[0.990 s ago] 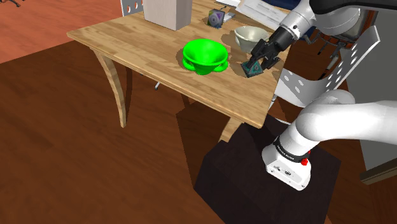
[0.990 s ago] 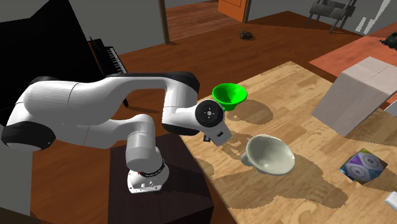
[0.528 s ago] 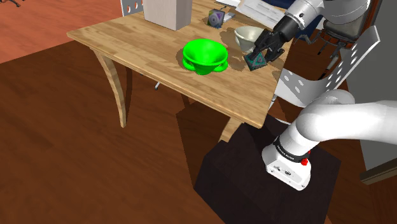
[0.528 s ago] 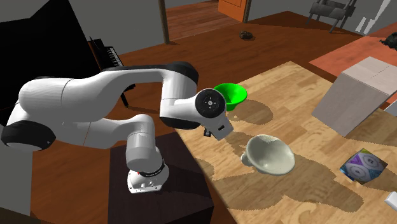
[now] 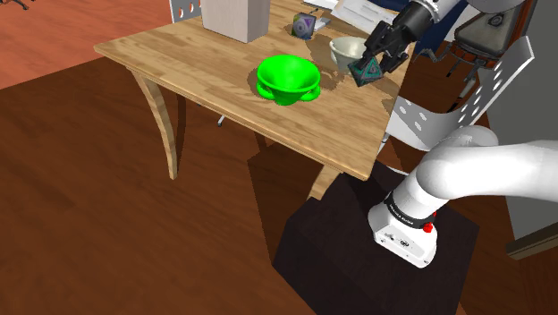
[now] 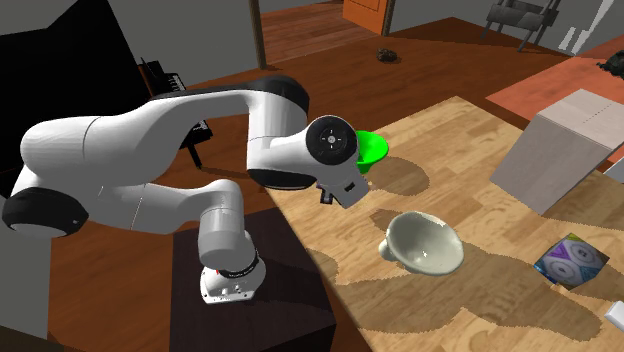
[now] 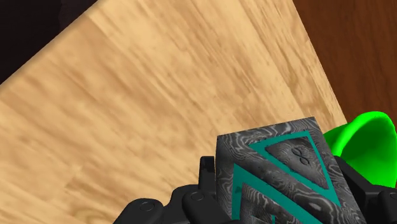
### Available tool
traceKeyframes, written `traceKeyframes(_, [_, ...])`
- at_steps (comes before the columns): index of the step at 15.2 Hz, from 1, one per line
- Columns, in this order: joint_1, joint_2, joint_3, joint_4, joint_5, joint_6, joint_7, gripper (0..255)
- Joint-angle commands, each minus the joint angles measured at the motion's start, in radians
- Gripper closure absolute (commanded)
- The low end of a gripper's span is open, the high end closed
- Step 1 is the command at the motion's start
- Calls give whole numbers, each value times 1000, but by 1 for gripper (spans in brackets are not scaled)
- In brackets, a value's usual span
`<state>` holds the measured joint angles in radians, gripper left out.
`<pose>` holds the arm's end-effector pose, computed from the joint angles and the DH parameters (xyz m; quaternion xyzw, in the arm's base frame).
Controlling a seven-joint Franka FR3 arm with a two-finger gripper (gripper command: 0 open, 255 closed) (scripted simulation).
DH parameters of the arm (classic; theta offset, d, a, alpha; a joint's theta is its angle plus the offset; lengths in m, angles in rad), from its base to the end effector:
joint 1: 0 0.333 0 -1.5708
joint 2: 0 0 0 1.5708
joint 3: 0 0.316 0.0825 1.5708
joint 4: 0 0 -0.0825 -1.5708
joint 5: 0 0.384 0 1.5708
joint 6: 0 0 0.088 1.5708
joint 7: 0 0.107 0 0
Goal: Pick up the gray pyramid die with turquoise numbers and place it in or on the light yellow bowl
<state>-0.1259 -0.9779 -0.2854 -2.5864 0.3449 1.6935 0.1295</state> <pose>0.2555 -0.0952 0.5488 -0.9329 0.2173 -0.0529 0.2822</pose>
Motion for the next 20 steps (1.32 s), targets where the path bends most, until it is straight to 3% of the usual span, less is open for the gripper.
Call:
traceKeyframes(1, [4, 6, 3, 28, 2, -19, 11, 255])
traceKeyframes(18, [38, 72, 14, 274, 18, -174, 97, 255])
traceKeyframes(20, [48, 136, -28, 321, 1, -170, 59, 255])
